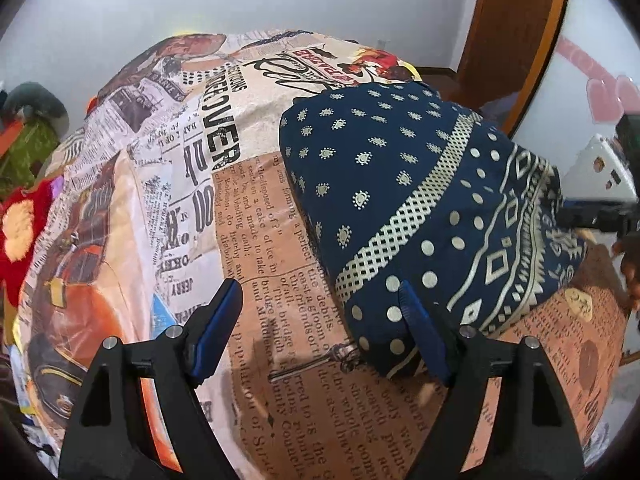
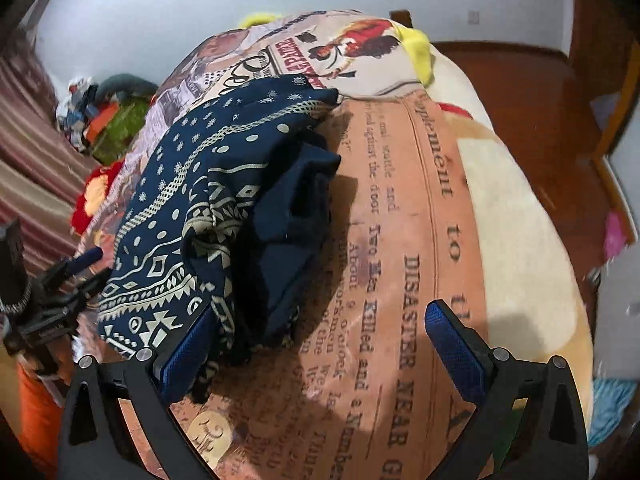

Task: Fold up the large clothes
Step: 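Grasp the dotted navy edge of the bundle with both grippers, then lift the bundle edge with both grippers and fold it over the rest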

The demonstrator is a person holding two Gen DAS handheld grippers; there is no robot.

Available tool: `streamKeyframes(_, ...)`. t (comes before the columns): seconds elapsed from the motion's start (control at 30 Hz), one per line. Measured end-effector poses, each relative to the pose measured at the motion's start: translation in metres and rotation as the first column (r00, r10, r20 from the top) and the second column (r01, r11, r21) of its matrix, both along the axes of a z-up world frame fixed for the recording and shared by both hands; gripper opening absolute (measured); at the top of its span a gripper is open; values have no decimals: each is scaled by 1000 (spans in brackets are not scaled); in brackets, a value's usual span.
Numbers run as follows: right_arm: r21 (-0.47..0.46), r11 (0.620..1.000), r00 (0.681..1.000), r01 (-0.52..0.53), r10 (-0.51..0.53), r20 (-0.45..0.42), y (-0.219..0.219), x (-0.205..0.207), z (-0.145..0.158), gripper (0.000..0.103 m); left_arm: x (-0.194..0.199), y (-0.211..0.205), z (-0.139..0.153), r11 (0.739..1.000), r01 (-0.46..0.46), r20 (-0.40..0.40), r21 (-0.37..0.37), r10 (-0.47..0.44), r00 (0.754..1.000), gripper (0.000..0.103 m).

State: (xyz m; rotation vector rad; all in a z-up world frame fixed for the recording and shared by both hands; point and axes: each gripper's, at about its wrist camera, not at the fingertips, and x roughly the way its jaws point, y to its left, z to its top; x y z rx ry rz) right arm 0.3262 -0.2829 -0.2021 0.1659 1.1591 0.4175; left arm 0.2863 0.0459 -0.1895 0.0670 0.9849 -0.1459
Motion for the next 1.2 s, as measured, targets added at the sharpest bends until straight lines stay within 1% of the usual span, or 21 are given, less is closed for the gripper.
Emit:
streamKeyframes(0.07,-36,999,998,-24,25,49,5,-5,14,102,-2,1,5,1000,14,13,23,-15,1000,80)
streamKeyframes(0.13,-66,997,993,-48,55,103,12,-8,29,102,-1,3,13,999,6,37,44,-8,999,80)
streamKeyframes(0.23,-94,993,981,-71,87,175,20,-11,50,102,3,10,27,999,-13,76,36,11,997,80)
streamKeyframes(0.3,-91,993,974,-77,95,208,23,-10,62,102,7,13,37,999,-24,100,22,21,995,80)
streamKeyframes(0.37,-80,994,968,-77,94,232,27,-5,73,102,12,14,44,1000,-25,118,0,25,993,81)
streamKeyframes(0.43,-47,996,965,-75,84,247,32,4,79,102,21,17,47,998,-29,118,-50,35,992,85)
streamKeyframes(0.47,-30,997,967,-76,81,242,35,9,80,102,26,18,46,997,-34,109,-73,42,993,86)
streamKeyframes(0.5,-10,997,970,-76,77,229,37,16,79,102,33,20,43,993,-43,86,-113,53,995,86)
streamKeyframes(0.57,32,996,982,-79,72,173,43,32,70,102,44,22,34,985,-52,40,-163,59,997,86)
streamKeyframes(0.63,38,996,990,-82,77,117,49,46,56,102,58,27,17,967,-82,-41,-243,74,996,86)
streamKeyframes(0.67,38,996,993,-83,79,84,51,54,47,102,62,29,11,959,-96,-68,-267,81,994,86)
streamKeyframes(0.7,37,996,996,-80,78,49,52,61,36,102,70,33,0,943,-122,-122,-311,88,989,86)
streamKeyframes(0.73,36,997,998,-70,70,2,52,69,23,102,73,35,-7,932,-135,-152,-336,88,984,86)
streamKeyframes(0.8,54,997,996,-61,64,-62,49,78,6,102,79,38,-21,905,-154,-199,-397,79,977,87)
streamKeyframes(0.83,74,996,994,-59,66,-92,48,82,-3,102,82,41,-27,882,-160,-216,-443,68,974,87)
streamKeyframes(0.93,141,987,979,-71,96,-182,46,92,-24,102,89,44,-37,848,-170,-252,-502,45,967,91)
streamKeyframes(1.0,155,982,973,-105,134,-189,50,96,-30,103,96,44,-44,834,-171,-268,-525,29,963,95)
streamKeyframes(1.03,154,979,970,-131,159,-185,54,97,-30,103,100,45,-49,823,-179,-284,-540,22,959,96)
streamKeyframes(1.07,156,974,965,-165,192,-181,58,98,-30,103,104,45,-53,809,-186,-298,-557,14,954,96)
streamKeyframes(1.13,176,966,958,-191,222,-183,64,100,-33,103,110,42,-63,774,-200,-327,-600,-9,945,96)
streamKeyframes(1.2,191,961,953,-202,238,-188,71,103,-37,103,115,39,-68,760,-202,-339,-618,-26,940,96)
